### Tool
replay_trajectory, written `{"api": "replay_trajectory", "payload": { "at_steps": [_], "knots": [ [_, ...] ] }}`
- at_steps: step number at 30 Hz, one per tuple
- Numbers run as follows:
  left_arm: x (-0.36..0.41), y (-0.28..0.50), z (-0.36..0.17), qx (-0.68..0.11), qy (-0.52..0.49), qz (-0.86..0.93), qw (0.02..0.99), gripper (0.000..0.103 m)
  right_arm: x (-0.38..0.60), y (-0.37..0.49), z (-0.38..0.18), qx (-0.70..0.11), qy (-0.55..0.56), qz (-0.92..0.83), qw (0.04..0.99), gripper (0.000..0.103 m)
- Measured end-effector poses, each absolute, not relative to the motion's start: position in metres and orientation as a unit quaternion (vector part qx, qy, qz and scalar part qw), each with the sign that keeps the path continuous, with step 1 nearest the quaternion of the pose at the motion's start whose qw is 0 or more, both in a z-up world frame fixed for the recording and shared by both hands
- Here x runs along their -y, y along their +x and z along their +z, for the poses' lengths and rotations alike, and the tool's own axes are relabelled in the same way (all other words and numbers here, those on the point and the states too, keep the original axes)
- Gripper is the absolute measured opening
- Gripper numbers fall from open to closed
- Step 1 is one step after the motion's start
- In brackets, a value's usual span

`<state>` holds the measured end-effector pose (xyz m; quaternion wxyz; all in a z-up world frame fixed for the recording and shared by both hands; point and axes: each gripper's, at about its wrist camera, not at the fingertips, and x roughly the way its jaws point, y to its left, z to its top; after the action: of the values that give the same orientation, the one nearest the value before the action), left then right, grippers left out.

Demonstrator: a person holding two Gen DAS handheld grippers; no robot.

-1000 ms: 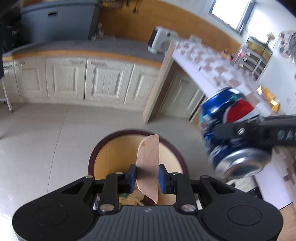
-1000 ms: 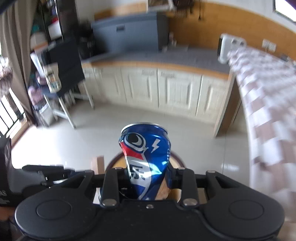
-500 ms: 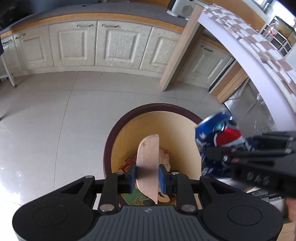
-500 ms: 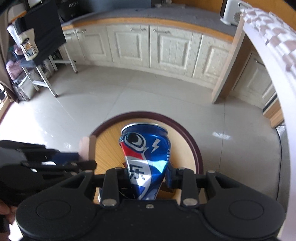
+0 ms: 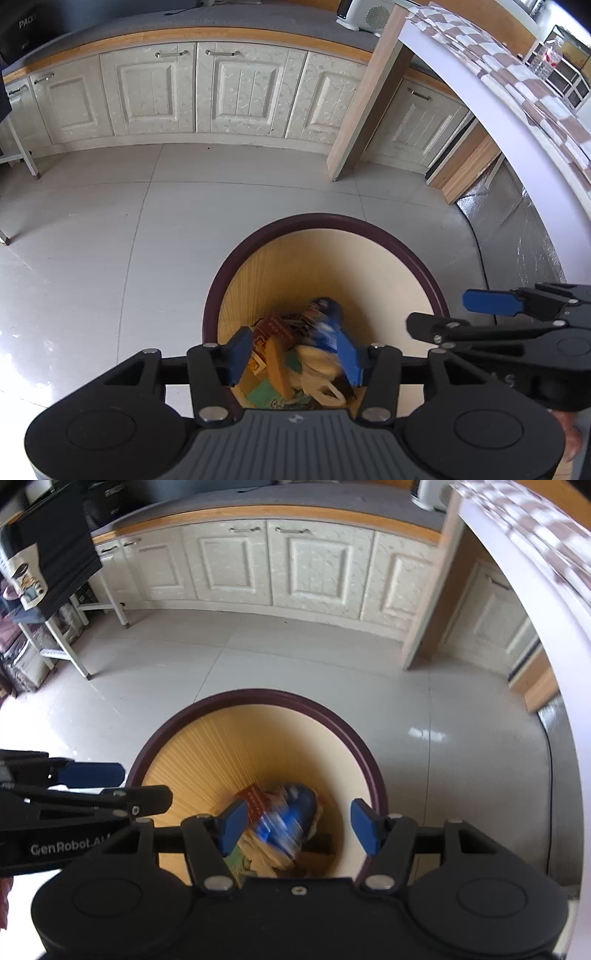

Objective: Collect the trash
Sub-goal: 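Open both grippers to drop the can and stick into the wastebasket, then move both open tools back to the table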

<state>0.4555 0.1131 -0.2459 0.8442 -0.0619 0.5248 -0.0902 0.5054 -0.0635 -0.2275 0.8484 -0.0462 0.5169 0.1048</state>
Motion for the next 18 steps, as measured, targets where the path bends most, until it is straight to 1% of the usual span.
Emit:
{"api": "replay_trajectory", "payload": {
  "at_steps": [2,5,8,11,13,18],
  "knots": [
    [-0.112,0.45,-0.243,-0.526,-0.06,-0.088,0.844,0.053,0.066,0.5,-0.225,-0.52,-0.052,0.104,0.846,0.062],
    [-0.11,0.442,-0.238,-0.525,-0.055,-0.082,0.846,0.058,0.068,0.489,-0.219,-0.518,-0.062,0.106,0.847,0.063],
    [-0.11,0.433,-0.232,-0.524,-0.049,-0.075,0.847,0.06,0.073,0.476,-0.211,-0.515,-0.056,0.11,0.849,0.063],
    [-0.111,0.422,-0.222,-0.521,-0.047,-0.069,0.85,0.07,0.078,0.464,-0.199,-0.508,-0.051,0.112,0.852,0.064],
    [-0.113,0.413,-0.215,-0.518,-0.043,-0.065,0.852,0.075,0.082,0.454,-0.19,-0.502,-0.043,0.114,0.856,0.068],
    [-0.112,0.39,-0.189,-0.504,-0.033,-0.06,0.861,0.081,0.094,0.425,-0.165,-0.486,-0.032,0.121,0.865,0.076]
  ]
}}
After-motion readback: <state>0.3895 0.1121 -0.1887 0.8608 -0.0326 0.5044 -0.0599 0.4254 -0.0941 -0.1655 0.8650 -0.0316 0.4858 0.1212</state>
